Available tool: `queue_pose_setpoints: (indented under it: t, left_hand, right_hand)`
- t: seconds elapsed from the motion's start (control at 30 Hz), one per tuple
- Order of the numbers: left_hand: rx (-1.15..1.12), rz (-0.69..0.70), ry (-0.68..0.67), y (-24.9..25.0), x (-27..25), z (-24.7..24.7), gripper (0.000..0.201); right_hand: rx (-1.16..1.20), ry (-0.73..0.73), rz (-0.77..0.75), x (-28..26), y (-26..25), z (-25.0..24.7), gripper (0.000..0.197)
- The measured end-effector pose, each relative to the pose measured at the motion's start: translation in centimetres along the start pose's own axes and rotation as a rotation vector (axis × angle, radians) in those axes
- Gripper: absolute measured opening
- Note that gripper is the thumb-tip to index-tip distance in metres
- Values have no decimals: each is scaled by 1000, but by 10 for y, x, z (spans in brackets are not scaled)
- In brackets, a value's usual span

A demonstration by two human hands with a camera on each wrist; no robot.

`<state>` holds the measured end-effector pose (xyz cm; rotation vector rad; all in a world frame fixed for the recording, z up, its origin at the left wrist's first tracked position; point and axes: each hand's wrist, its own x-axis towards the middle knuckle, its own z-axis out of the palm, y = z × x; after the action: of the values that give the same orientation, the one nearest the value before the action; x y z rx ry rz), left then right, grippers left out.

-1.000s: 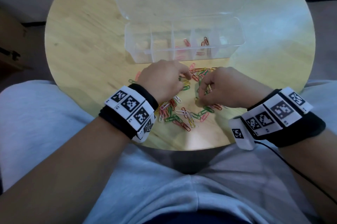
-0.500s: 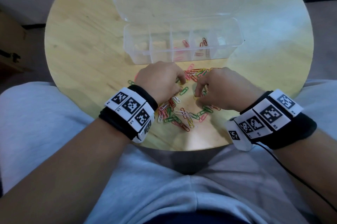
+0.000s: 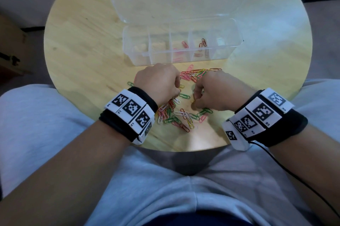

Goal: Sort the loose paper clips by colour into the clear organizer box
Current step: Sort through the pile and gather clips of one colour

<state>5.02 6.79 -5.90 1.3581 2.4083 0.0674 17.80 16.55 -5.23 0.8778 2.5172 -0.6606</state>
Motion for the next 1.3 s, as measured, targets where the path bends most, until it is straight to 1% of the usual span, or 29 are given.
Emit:
queue_pose_setpoints:
  t: [0.17,0.3,0.43,0.57,0.67,0.8,0.87,0.93,1.03,1.13,1.23,1.3]
  left_hand:
    - [28,-43,7,0,-3,-2,7]
    - [65,-36,-10,2,-4,-1,9]
    - [36,-39,-22,-2,-4,-1,10]
    - [-21,-32,28,-3,-7,-2,21]
    - [2,6,54,-1,-6,-1,16]
    - [57,29,16,2,-3,1,7]
    - [76,32,-25,5,-3,2,10]
    - [93,43,-56,8,-3,4,17]
    - [99,47,-62,9,-4,4,22]
    - [-40,12,-75,7,-5,0,25]
    - [-299,46,-82,4,-5,-10,34]
    - [-493,66,-72,2,-5,-18,35]
  right_hand:
    - [-25,14,1,0,-3,3,22]
    - [-4,15,-11,1,-3,6,24]
    - [24,37,-25,0,1,5,24]
    - [99,70,-38,-2,6,-2,20]
    - [137,87,-45,-3,7,-5,19]
    - [178,109,-64,-3,7,-4,16]
    - [193,103,-72,-2,7,-3,15]
    - [222,98,-82,-2,7,-2,14]
    - [291,120,-91,0,5,-1,17]
    - [419,118,-61,1,5,-6,21]
    - [700,61,-26,-1,3,-12,26]
    - [886,27,-10,-3,3,-13,28]
